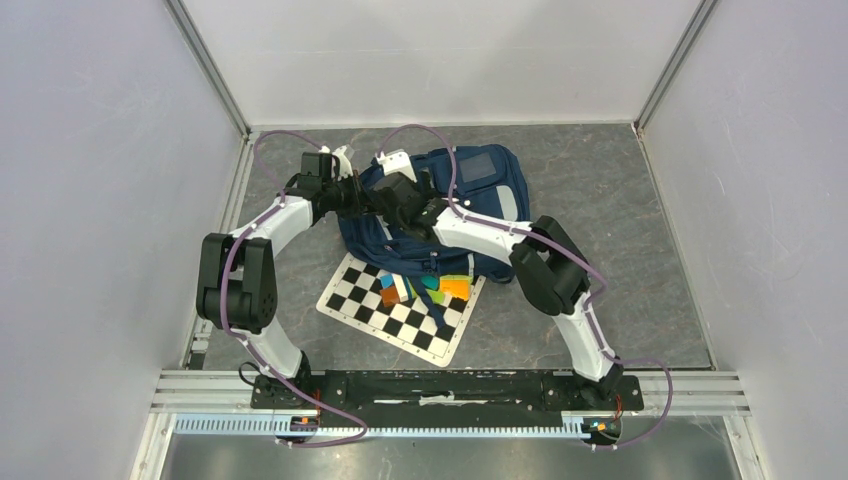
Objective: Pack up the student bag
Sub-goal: Place the stationery in the student bag, then pick up the stationery from the center of the board, then place the stationery in the student bag.
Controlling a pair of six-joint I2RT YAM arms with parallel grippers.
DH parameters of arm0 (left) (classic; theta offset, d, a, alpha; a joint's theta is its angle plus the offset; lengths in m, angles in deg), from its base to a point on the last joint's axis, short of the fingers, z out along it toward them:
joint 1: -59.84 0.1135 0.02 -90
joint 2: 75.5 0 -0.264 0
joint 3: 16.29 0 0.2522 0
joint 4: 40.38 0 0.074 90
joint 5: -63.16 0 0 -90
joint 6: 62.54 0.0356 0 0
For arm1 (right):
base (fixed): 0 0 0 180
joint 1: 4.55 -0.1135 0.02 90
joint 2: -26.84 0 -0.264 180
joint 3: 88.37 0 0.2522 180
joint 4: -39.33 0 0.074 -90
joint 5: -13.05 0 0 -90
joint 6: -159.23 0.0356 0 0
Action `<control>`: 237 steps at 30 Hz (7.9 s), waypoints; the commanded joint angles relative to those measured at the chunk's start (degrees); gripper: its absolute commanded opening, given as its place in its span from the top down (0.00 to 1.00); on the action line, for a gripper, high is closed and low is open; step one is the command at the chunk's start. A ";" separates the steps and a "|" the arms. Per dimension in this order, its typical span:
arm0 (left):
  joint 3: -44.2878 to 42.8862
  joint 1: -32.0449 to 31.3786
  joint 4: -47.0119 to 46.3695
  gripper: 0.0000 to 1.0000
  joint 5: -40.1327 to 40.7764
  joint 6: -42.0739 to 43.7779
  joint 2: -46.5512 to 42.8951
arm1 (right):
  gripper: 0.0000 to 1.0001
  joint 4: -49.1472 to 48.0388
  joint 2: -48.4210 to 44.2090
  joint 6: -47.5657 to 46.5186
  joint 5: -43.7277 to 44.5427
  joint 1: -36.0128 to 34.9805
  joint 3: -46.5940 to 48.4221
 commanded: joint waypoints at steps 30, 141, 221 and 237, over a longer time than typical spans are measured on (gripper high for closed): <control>-1.01 0.36 3.90 0.98 -0.69 1.80 -4.67 | 0.02 13.08 -62.58 -3.36 -23.59 41.04 -58.41; -1.10 0.39 4.91 0.98 -0.47 3.08 -7.14 | 1.00 -13.77 -14.76 13.30 -27.42 1.08 -11.80; -1.45 0.39 5.17 0.98 0.25 3.61 -7.64 | 0.29 0.20 -12.87 -4.49 -24.71 3.19 -6.74; 0.05 0.39 2.67 0.98 -0.12 3.43 -9.81 | 0.34 5.15 -4.48 -0.84 -16.12 1.38 -2.32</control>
